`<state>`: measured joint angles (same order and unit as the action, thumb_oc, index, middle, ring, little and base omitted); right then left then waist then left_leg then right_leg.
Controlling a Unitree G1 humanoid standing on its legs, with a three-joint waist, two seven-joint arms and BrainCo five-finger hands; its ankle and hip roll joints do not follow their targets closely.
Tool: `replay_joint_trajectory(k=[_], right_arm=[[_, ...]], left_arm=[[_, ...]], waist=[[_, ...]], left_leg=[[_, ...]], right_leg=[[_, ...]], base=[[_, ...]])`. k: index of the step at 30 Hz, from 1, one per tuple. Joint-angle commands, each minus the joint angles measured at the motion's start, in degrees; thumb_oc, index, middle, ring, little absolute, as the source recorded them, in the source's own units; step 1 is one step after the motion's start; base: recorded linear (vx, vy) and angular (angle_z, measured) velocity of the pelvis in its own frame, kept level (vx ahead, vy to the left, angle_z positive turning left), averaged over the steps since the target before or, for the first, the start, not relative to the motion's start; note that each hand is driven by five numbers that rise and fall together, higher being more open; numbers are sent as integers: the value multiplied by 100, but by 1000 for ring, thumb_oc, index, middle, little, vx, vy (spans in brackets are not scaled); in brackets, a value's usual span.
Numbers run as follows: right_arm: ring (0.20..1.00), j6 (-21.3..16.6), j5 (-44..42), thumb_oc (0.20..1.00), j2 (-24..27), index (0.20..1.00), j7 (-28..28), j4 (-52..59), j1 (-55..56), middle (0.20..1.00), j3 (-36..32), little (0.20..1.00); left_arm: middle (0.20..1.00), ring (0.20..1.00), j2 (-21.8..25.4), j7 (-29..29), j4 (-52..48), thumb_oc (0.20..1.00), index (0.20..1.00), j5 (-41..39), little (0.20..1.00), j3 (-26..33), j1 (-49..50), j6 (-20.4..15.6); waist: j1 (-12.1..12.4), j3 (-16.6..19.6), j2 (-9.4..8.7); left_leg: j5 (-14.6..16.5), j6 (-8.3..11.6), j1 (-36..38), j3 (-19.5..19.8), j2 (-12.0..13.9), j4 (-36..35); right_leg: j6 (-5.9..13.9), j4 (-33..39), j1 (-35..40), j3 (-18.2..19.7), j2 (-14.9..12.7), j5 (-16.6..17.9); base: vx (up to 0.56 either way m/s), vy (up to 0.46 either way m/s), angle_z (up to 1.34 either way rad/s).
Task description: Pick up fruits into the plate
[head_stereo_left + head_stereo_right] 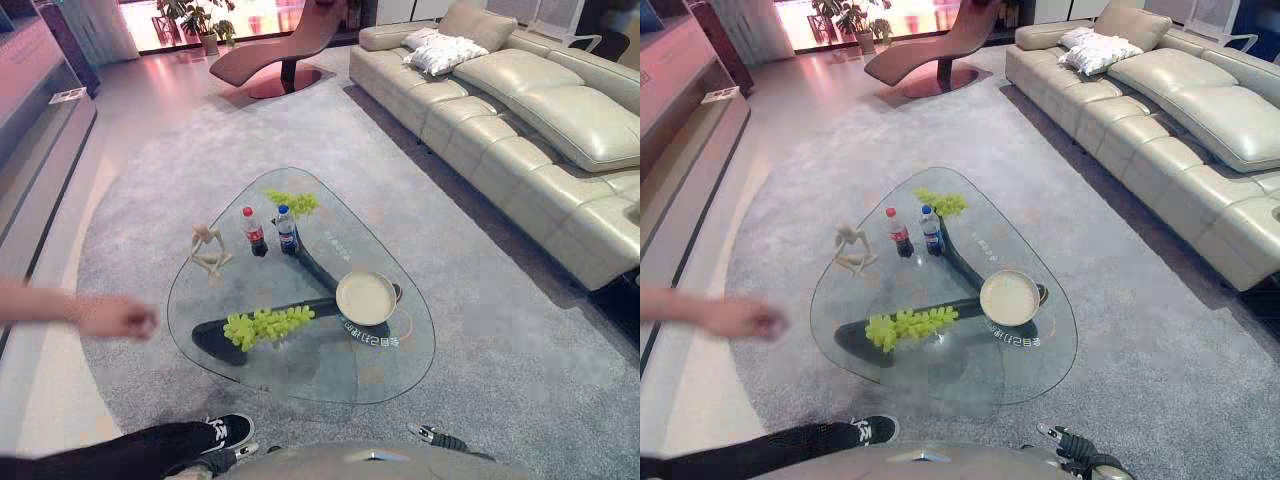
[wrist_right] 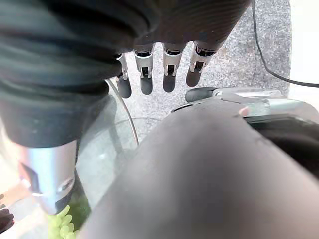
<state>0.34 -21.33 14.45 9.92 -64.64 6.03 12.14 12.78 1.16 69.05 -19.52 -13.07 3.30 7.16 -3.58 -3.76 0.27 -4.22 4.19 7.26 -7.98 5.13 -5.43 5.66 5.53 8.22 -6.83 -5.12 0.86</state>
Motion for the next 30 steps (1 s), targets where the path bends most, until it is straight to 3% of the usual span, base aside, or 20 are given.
replay_joint_trajectory(k=[1, 7, 13, 24, 27, 30], right_arm=[[1000, -1, -33, 1000, -297, 1000, 12, 177, -302, 1000, 221, 1000], [1000, -7, -77, 1000, -284, 1000, 12, 158, -308, 1000, 258, 1000], [1000, -14, -35, 1000, -293, 1000, 3, 189, -291, 1000, 295, 1000], [1000, 282, -140, 1000, -116, 1000, -68, 693, -344, 1000, 501, 1000], [1000, 327, -239, 1000, 23, 1000, -101, 845, -423, 1000, 560, 1000], [1000, 115, -384, 1000, 243, 1000, -9, 677, -684, 1000, 529, 1000]], left_arm=[[1000, 1000, 57, 182, 162, 1000, 1000, 125, 1000, -68, -389, -204], [1000, 1000, 65, 315, 252, 1000, 1000, 420, 1000, -30, -370, 151], [1000, 1000, 60, 571, 244, 1000, 1000, 1022, 1000, -267, -405, 81], [1000, 1000, 314, 1228, -227, 1000, 1000, 1282, 1000, -501, -769, -223], [1000, 1000, 522, 1567, -572, 1000, 1000, 1577, 1000, -588, -995, -190], [1000, 1000, 758, 1963, -919, 1000, 1000, 1895, 1000, -710, -1341, -233]], waist=[[-44, -393, -96], [-28, -422, -103], [-53, -475, -121], [-112, -710, -153], [-144, -839, -90], [-177, -1088, 51]], left_leg=[[644, -347, 225, 9, -331, 121], [644, -345, 218, -9, -324, 114], [636, -351, 173, -31, -312, 123], [569, -353, -5, -68, -271, 145], [524, -350, -137, -52, -261, 170], [458, -348, -378, -7, -265, 233]], right_leg=[[-125, -419, -88, 17, 146, -135], [-109, -390, -86, -14, 127, -115], [-109, -430, -150, 5, 144, -122], [-131, -510, -365, 117, 207, -109], [-172, -591, -532, 160, 235, -124], [-233, -716, -807, 205, 249, -145]], base=[[657, -268, -18], [0, 0, 0], [0, 0, 0], [0, 4, 0], [-36, 69, -4], [-117, 139, -7]])
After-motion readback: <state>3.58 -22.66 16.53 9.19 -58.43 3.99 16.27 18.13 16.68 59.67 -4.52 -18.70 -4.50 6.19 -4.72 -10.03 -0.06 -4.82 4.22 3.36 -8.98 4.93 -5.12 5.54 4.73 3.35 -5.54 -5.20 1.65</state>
